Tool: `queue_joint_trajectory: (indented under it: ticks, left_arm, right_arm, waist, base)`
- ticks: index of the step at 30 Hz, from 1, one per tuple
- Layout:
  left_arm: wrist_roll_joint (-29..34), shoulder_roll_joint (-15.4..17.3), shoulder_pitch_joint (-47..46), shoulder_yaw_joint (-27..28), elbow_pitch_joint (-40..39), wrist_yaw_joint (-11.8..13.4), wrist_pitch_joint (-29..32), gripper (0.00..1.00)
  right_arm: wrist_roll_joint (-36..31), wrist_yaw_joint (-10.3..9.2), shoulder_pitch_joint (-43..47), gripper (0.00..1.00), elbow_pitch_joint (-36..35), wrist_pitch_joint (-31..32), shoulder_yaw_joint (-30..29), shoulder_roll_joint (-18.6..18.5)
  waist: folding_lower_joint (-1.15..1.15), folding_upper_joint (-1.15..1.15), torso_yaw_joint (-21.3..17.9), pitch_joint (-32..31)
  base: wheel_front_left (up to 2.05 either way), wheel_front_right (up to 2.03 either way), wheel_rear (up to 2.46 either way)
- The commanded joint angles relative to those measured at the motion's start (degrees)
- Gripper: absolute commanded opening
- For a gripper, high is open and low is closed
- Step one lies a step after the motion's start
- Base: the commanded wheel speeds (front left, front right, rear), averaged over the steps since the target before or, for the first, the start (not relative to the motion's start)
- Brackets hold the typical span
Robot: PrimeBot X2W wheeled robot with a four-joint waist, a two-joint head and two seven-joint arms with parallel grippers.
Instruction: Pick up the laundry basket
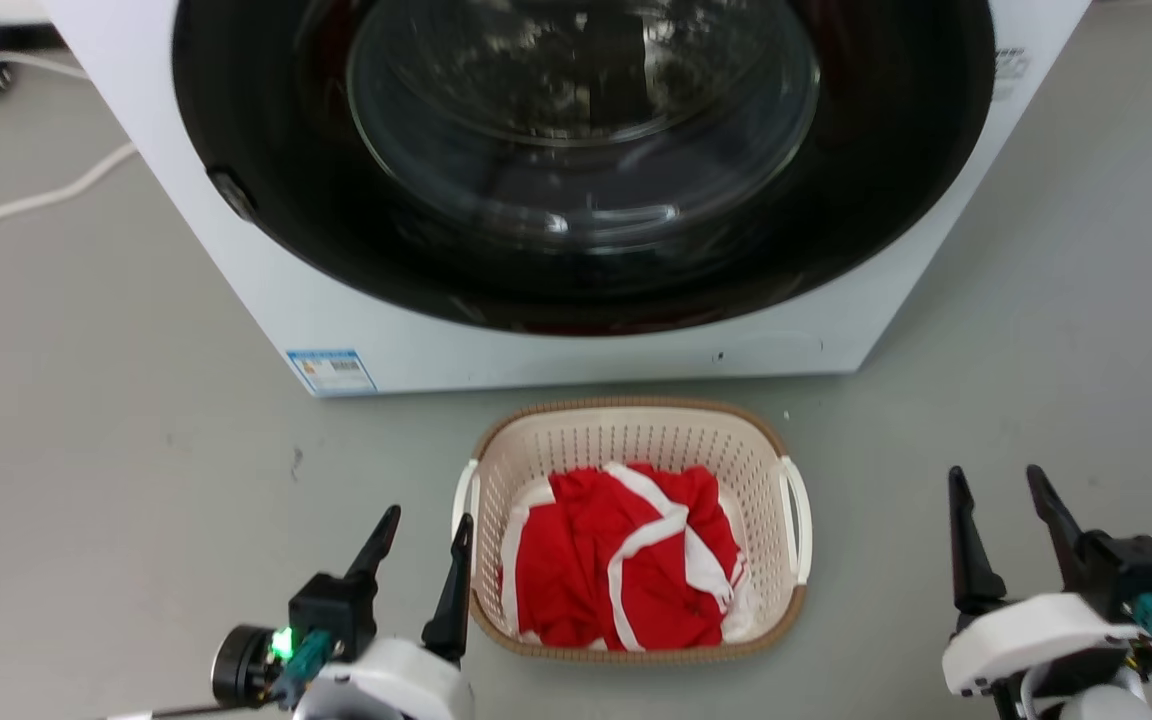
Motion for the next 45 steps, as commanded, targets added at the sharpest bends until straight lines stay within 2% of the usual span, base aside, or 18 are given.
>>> queue_joint_trajectory:
  ticks: [1, 10, 26, 34, 45]
  left_arm:
    - [0.6, -0.1, -2.6, 0.0, 2.1, 0.1, -0.1, 1.00]
    - [3.0, 1.3, -15.9, 0.1, 16.9, -0.7, -0.2, 1.00]
    - [3.7, 2.9, -35.9, -1.4, 41.0, -1.4, 0.2, 1.00]
    - [3.1, 2.6, -43.3, -3.2, 48.2, -2.2, 1.8, 1.00]
    - [2.3, 3.3, -50.2, -6.0, 52.7, -2.6, 3.5, 1.00]
  right_arm:
    - [-0.7, -0.04, -2.6, 1.00, 2.3, 0.1, 0.2, 0.1]
    - [-0.5, -0.04, -14.7, 1.00, 14.7, 2.7, 2.4, 0.1]
    - [5.5, -0.04, -33.1, 1.00, 33.6, 7.4, 8.7, 0.1]
    - [6.0, -0.04, -39.5, 1.00, 40.5, 9.8, 11.6, 0.1]
    - [7.3, -0.04, -46.7, 1.00, 47.7, 12.6, 12.1, 0.1]
  waist:
    - [0.00, 0.00, -0.7, 4.8]
    - [0.00, 0.00, -1.1, 16.3]
    - [0.00, 0.00, -1.8, 29.0]
    - [0.00, 0.00, -1.2, 33.0]
    - [0.00, 0.00, -0.9, 37.0]
  base:
    - [0.00, 0.00, 0.00]
    - [0.00, 0.00, 0.00]
    - [0.00, 0.00, 0.00]
    - [0.00, 0.00, 0.00]
    - [0.00, 0.00, 0.00]
